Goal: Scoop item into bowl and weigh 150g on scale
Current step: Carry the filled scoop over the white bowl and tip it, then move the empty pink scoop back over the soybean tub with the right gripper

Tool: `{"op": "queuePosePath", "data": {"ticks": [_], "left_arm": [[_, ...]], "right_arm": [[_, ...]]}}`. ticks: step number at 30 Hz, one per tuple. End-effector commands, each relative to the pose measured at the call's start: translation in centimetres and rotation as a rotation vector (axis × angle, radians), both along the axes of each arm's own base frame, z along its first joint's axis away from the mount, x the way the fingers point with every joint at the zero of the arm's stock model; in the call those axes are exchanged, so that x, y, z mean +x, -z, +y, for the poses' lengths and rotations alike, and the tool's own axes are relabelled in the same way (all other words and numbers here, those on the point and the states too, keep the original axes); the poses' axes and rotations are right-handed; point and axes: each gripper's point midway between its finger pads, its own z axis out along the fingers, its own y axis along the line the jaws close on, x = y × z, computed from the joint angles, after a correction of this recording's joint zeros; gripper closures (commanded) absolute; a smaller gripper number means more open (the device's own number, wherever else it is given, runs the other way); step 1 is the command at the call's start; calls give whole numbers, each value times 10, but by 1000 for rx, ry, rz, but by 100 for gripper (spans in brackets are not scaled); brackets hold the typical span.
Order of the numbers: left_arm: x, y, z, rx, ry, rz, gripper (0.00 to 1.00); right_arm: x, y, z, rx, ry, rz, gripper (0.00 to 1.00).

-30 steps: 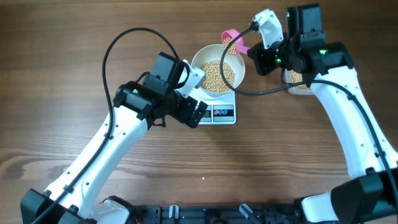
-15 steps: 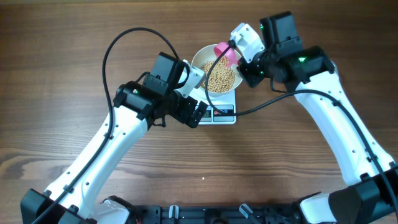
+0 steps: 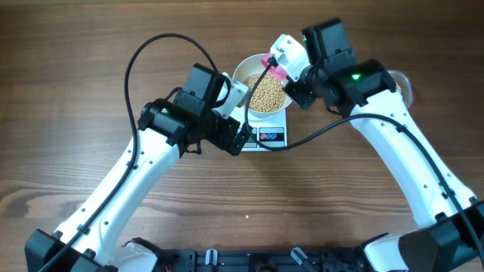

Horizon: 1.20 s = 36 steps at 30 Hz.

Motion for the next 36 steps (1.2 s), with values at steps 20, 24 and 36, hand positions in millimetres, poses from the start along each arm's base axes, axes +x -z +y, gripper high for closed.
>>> {"op": "queuePosePath", "data": {"ticks": [20,24,36], "left_arm": [[3,-12,2,-15,-17,-30,0],[3,-12,2,-15,-17,-30,0],[3,-12,2,-15,-17,-30,0]], "right_arm": [[5,-94,-41,467,212,-69,96],[14,-122,-93,537,426,-162,96],[-5,-88,-218,165,1061,-240,96]]}}
